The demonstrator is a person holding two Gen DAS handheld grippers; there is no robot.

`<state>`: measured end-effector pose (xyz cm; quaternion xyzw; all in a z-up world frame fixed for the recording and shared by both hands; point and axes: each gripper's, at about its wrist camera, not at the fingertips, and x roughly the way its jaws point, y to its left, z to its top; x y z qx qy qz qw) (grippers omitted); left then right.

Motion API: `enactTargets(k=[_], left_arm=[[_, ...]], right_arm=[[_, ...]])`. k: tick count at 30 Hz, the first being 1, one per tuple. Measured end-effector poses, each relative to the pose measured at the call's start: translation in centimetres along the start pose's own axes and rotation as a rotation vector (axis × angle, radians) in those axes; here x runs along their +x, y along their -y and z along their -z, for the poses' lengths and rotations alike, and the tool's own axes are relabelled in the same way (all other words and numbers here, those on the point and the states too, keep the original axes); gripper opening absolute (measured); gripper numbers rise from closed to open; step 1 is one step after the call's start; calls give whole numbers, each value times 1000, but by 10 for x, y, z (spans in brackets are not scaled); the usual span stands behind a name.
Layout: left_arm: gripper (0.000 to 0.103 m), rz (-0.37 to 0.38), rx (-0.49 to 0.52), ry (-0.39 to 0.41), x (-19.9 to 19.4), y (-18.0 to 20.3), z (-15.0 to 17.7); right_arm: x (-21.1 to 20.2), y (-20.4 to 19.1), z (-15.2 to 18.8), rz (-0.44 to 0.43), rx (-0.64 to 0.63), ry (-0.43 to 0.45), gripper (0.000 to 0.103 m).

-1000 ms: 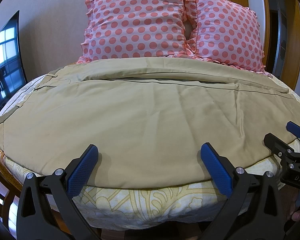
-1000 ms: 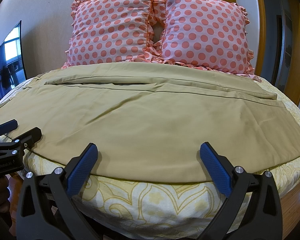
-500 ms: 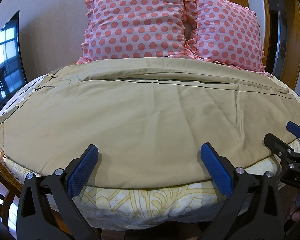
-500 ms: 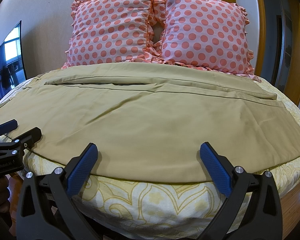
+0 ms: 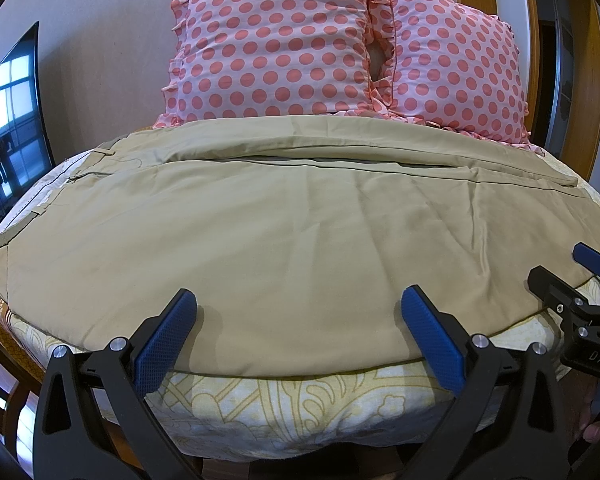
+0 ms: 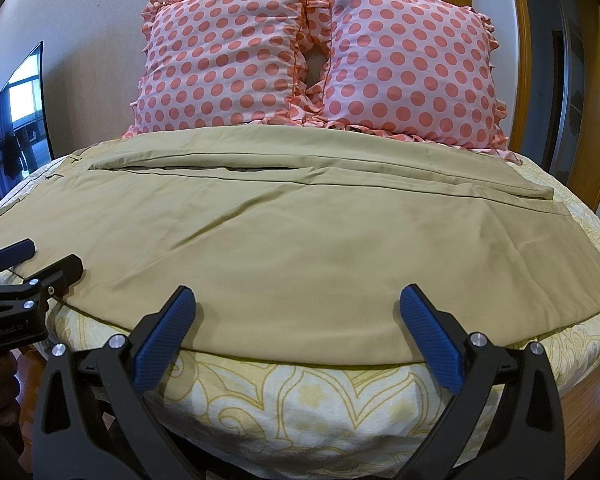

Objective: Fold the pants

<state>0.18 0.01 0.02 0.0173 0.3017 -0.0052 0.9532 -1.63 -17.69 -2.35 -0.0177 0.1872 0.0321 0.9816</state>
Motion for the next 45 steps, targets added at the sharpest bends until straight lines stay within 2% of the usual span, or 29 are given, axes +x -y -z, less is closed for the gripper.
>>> enactTargets(k=[40, 45], left_arm=[[102, 0, 0, 3, -2, 0, 1], [102, 19, 11, -27, 1, -1, -6]], right_arm=[[-1, 2, 1, 0, -2, 13, 101], [5, 17, -25, -37, 16, -58, 101]])
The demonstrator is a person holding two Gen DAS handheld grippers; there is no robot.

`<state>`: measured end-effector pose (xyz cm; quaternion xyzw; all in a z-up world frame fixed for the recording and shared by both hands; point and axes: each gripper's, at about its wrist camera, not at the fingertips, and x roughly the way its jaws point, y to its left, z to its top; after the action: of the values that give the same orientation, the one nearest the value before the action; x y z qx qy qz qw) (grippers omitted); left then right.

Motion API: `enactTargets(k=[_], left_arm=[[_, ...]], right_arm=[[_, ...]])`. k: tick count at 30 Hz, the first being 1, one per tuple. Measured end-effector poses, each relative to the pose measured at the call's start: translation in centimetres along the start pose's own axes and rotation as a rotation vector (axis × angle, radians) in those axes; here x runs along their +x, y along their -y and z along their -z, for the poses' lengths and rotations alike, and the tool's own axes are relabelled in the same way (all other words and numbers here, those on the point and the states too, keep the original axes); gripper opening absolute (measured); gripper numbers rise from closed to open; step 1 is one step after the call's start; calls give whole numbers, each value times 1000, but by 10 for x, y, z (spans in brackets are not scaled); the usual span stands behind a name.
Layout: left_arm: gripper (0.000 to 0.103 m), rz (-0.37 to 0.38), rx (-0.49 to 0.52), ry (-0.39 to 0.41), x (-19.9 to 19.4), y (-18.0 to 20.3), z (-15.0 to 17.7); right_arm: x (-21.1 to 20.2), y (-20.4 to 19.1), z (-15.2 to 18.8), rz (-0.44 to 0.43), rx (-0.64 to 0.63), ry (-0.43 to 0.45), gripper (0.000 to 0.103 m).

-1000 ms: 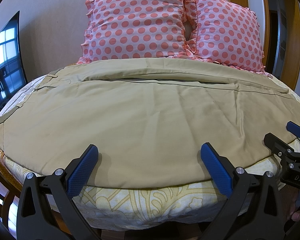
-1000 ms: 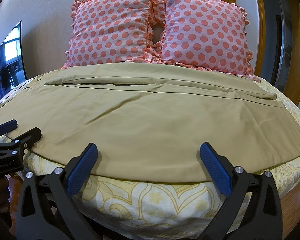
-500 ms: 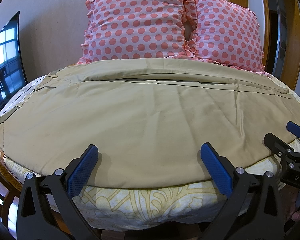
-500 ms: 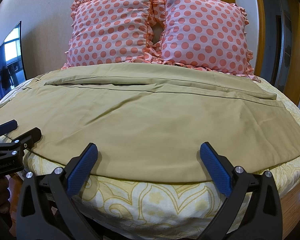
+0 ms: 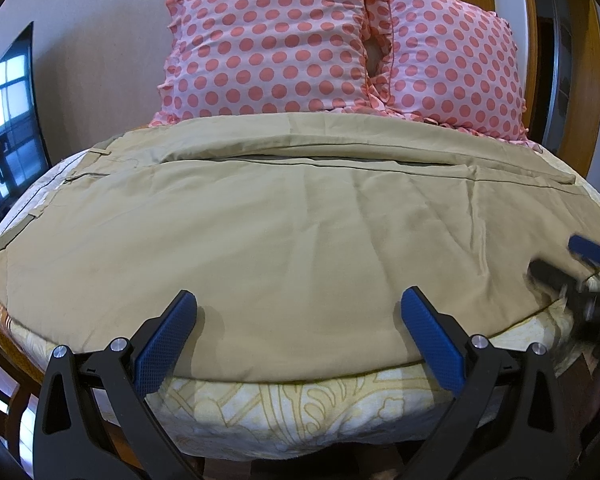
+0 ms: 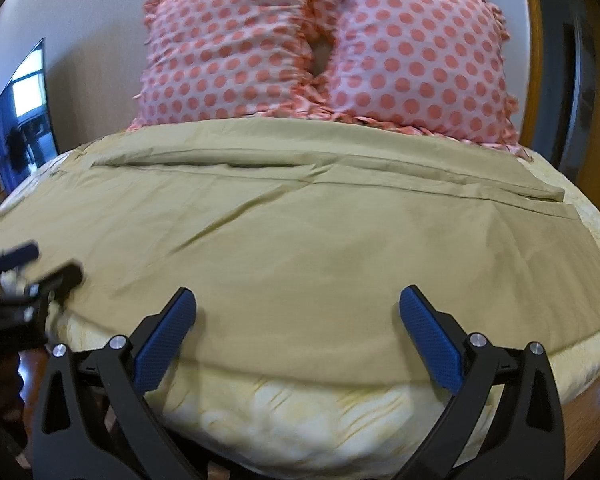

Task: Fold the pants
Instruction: 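Grasp the trouser leg hem with the right tool and lift it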

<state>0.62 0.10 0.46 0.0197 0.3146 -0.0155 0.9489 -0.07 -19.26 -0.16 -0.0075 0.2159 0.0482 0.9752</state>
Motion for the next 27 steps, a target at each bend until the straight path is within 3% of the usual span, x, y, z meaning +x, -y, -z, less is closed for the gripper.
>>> enactTargets(k=[3, 7, 10, 12, 13, 15, 21, 25, 27], left_arm=[[102, -3, 6, 32, -4, -4, -14], [102, -19, -13, 88, -6, -10, -43], [102, -41, -28, 117, -3, -15, -64], [102, -50, -38, 134, 1, -19, -76], [102, -52, -43, 137, 3, -20, -79], [102, -50, -55, 139, 7, -23, -86], [102, -44, -59, 137, 21, -25, -96], [102, -35, -54, 116, 31, -25, -97], [102, -32, -56, 102, 35, -25, -97]], right_arm=[[-6, 33, -40, 14, 72, 50, 101], [14, 85, -104, 162, 145, 65, 101], [61, 133, -150, 284, 232, 20, 98], [97, 168, -170, 345, 311, -39, 71], [115, 184, -178, 369, 354, -67, 65], [153, 218, -193, 417, 443, -126, 54], [217, 285, -207, 509, 653, -204, 52], [245, 302, -209, 597, 640, -262, 51], [246, 306, -206, 619, 621, -255, 42]])
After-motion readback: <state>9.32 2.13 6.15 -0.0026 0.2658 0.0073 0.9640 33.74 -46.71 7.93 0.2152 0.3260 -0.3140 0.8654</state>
